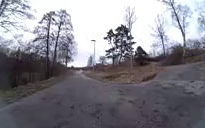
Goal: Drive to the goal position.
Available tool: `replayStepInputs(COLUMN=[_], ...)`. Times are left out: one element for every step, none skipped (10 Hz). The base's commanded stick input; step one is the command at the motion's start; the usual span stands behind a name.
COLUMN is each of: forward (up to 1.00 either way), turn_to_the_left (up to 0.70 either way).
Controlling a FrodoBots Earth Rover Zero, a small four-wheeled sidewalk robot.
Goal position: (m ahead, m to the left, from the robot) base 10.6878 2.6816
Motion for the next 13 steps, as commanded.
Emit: replayStepInputs(forward=[0.50, 0.50, 0.50, 0.50, 0.50, 0.50, 0.50, 0.50, 0.50, 0.50, 0.50, 0.50, 0.50], turn_to_the_left=[0.00, 0.00, 0.00, 0.00, 0.00, 0.00, 0.00, 0.00, 0.00, 0.00, 0.00, 0.00, 0.00])
